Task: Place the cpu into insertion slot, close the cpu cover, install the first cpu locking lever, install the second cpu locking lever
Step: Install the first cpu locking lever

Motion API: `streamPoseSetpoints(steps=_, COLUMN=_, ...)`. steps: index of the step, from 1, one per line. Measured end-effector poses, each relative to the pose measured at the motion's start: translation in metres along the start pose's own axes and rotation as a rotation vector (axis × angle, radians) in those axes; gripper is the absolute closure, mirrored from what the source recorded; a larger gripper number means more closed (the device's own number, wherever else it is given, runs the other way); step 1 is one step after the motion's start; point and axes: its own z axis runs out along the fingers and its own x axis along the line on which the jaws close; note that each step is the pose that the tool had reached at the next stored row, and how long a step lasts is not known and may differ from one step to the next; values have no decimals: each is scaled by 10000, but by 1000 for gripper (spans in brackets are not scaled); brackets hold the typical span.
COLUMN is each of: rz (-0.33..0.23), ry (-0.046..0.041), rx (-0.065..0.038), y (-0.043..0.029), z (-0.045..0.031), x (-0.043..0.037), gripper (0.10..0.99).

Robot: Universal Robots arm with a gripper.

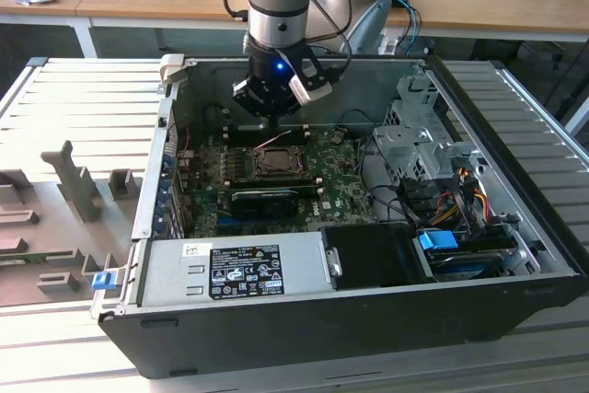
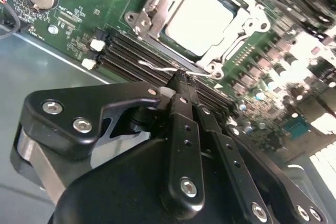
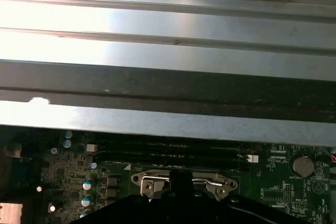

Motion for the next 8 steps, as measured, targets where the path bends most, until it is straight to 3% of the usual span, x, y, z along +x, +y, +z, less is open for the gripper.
streamPoseSetpoints(steps=5, rz=2, ry=-2, rx=-42, y=4, z=66, x=-30, gripper=980)
streamPoseSetpoints(steps=8, rz=1, ry=-11, rx=-194, y=6, z=77, x=-31, gripper=980)
